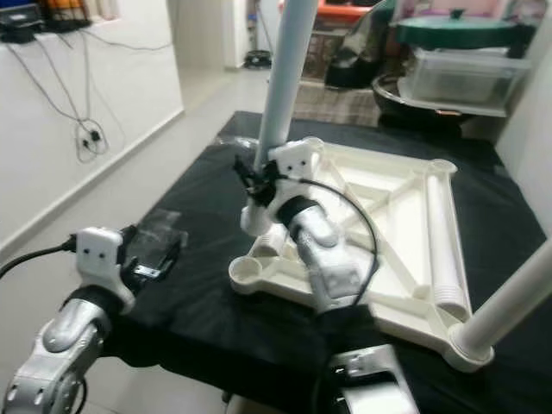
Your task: Building children table
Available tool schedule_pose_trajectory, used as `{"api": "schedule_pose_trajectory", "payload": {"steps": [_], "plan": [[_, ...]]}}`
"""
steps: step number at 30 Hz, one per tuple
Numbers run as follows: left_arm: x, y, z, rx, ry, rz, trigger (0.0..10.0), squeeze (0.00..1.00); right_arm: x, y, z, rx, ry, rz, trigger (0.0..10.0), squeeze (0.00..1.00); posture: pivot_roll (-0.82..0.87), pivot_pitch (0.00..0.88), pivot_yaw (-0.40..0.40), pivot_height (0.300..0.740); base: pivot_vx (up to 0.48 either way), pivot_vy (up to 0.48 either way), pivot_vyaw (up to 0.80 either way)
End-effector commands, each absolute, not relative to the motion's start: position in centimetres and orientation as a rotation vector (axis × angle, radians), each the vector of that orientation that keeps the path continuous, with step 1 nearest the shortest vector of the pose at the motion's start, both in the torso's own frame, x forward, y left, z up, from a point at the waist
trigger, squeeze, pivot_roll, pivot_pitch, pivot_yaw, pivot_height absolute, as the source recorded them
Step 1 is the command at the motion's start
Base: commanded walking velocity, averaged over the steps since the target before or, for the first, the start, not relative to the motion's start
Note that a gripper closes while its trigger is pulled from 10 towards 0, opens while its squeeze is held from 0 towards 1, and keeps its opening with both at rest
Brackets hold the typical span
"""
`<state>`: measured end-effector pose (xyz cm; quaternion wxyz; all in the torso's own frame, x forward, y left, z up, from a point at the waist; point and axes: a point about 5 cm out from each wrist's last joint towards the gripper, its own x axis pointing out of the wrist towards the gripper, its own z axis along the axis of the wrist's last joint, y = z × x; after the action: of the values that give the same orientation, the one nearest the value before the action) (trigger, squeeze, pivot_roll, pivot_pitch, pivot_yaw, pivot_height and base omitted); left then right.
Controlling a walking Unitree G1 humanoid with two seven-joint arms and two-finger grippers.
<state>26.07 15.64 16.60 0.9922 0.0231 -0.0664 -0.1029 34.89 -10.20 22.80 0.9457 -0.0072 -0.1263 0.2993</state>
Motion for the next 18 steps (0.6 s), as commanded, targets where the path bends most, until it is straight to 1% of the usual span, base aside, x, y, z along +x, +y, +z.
{"api": "schedule_pose_trajectory", "payload": {"steps": [1, 2, 3, 4, 5, 7, 8, 10, 18], "plan": [[25.5, 15.8, 15.2, 0.073, -0.071, -0.235, 10.0, 0.0, 34.6, -9.6, 23.2, -0.029, -0.25, 0.75, 10.0, 0.0, 0.05, 0.0, -0.052, 0.74, 0.0, 0.0, 0.0], [25.5, 15.8, 15.2, 0.073, -0.071, -0.235, 10.0, 0.0, 34.6, -9.6, 23.2, -0.029, -0.25, 0.75, 10.0, 0.0, 0.05, 0.0, -0.052, 0.74, 0.0, 0.0, 0.0], [24.6, 15.2, 14.5, 0.082, -0.037, -0.313, 10.0, 0.0, 34.5, -9.9, 23.3, -0.053, -0.231, 0.833, 10.0, 0.0, 0.05, 0.0, -0.054, 0.74, 0.0, 0.0, 0.0], [24.3, 14.8, 14.3, 0.088, -0.028, -0.351, 10.0, 0.0, 34.4, -10.0, 23.4, -0.064, -0.224, 0.862, 10.0, 0.0, 0.05, 0.0, -0.054, 0.74, 0.0, 0.0, 0.0], [24.3, 14.8, 14.3, 0.088, -0.028, -0.351, 10.0, 0.0, 34.4, -10.0, 23.4, -0.064, -0.224, 0.862, 10.0, 0.0, 0.05, 0.0, -0.054, 0.74, 0.0, 0.0, 0.0], [23.1, 13.7, 13.5, 0.082, 0.017, -0.471, 10.0, 0.0, 34.1, -9.9, 23.1, -0.088, -0.191, 0.968, 10.0, 0.0, 0.06, 0.0, -0.058, 0.74, 0.0, 0.0, 0.0], [23.1, 13.7, 13.5, 0.082, 0.017, -0.471, 10.0, 0.0, 34.1, -9.9, 23.1, -0.088, -0.191, 0.968, 10.0, 0.0, 0.06, 0.0, -0.058, 0.74, 0.0, 0.0, 0.0], [22.4, 13.3, 13.0, 0.074, 0.053, -0.529, 10.0, 0.0, 34.0, -9.6, 22.8, -0.09, -0.161, 1.043, 10.0, 0.0, 0.06, 0.0, -0.058, 0.74, 0.0, 0.0, 0.0], [22.3, 13.6, 12.5, 0.076, 0.08, -0.524, 10.0, 0.0, 34.2, -8.5, 21.5, -0.137, -0.12, 1.108, 10.0, 0.0, 0.07, 0.0, -0.056, 0.74, 0.0, 0.0, 0.0]]}}
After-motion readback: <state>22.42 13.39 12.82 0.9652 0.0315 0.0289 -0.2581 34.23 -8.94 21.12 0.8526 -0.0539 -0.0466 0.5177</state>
